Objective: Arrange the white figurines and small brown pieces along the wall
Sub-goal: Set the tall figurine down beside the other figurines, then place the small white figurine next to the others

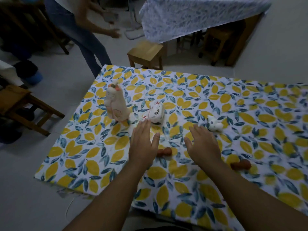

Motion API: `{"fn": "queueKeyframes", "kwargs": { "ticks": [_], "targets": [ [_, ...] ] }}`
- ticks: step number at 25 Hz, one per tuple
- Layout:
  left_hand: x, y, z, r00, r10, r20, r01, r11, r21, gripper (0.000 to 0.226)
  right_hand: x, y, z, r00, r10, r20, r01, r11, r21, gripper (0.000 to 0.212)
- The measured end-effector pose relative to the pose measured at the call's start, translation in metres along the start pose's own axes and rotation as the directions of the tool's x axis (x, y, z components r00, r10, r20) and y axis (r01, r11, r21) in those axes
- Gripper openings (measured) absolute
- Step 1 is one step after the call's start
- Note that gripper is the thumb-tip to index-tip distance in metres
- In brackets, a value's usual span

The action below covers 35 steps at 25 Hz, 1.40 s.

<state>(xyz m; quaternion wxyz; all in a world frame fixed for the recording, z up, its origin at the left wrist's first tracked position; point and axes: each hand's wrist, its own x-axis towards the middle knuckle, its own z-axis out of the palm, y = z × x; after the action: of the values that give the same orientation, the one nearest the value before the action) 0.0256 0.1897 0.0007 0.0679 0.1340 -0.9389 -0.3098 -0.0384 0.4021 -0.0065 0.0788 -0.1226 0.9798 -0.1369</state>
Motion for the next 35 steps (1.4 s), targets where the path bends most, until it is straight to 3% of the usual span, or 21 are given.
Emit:
{"fn": "queueKeyframes", "kwargs": {
  "ticks": [5, 9, 12, 16, 19, 21, 25, 29, 35],
  "targets": [
    [0.026, 0.02, 0.026, 0.994, -0.014, 0.107, 0.012, 1.0, 0.021, 0.065, 0.012, 0.053, -0.012, 0.993, 0.121, 0.004, -0.121, 0.989, 0.08, 0.059],
    [0.078, 0.014, 0.032, 0.978, -0.106, 0.178, 0.109, 0.994, -0.013, 0.056, 0.046, 0.074, -0.014, 0.965, 0.264, -0.001, -0.258, 0.943, 0.209, 0.049],
    [0.116, 0.0, 0.038, 0.978, -0.143, 0.149, 0.147, 0.989, -0.011, 0.043, 0.071, 0.086, -0.009, 0.928, 0.373, 0.019, -0.362, 0.887, 0.285, 0.046],
    [0.142, -0.022, 0.042, 0.97, -0.205, 0.133, 0.217, 0.972, -0.087, 0.042, 0.094, 0.09, 0.001, 0.862, 0.505, 0.033, -0.468, 0.77, 0.434, 0.045],
    [0.144, -0.019, 0.046, 0.964, -0.194, 0.18, 0.219, 0.967, -0.128, 0.076, 0.094, 0.082, 0.007, 0.891, 0.455, 0.006, -0.393, 0.764, 0.511, 0.047],
    [0.145, -0.008, 0.052, 0.976, -0.16, 0.15, 0.186, 0.965, -0.183, 0.088, 0.091, 0.073, 0.01, 0.922, 0.388, 0.004, -0.325, 0.766, 0.556, 0.049],
    [0.151, 0.016, 0.061, 0.978, -0.062, 0.199, 0.097, 0.98, -0.174, 0.083, 0.092, 0.057, 0.015, 0.939, 0.345, 0.004, -0.282, 0.76, 0.585, 0.052],
    [0.152, 0.024, 0.054, 0.959, -0.028, 0.282, 0.077, 0.983, -0.165, 0.079, 0.095, 0.035, 0.018, 0.955, 0.295, 0.016, -0.266, 0.835, 0.482, 0.055],
    [0.125, 0.002, 0.033, 0.968, -0.014, 0.252, 0.001, 0.999, 0.052, 0.069, 0.105, -0.022, 0.029, 0.987, 0.152, 0.06, -0.163, 0.927, 0.338, 0.058]
  ]
}}
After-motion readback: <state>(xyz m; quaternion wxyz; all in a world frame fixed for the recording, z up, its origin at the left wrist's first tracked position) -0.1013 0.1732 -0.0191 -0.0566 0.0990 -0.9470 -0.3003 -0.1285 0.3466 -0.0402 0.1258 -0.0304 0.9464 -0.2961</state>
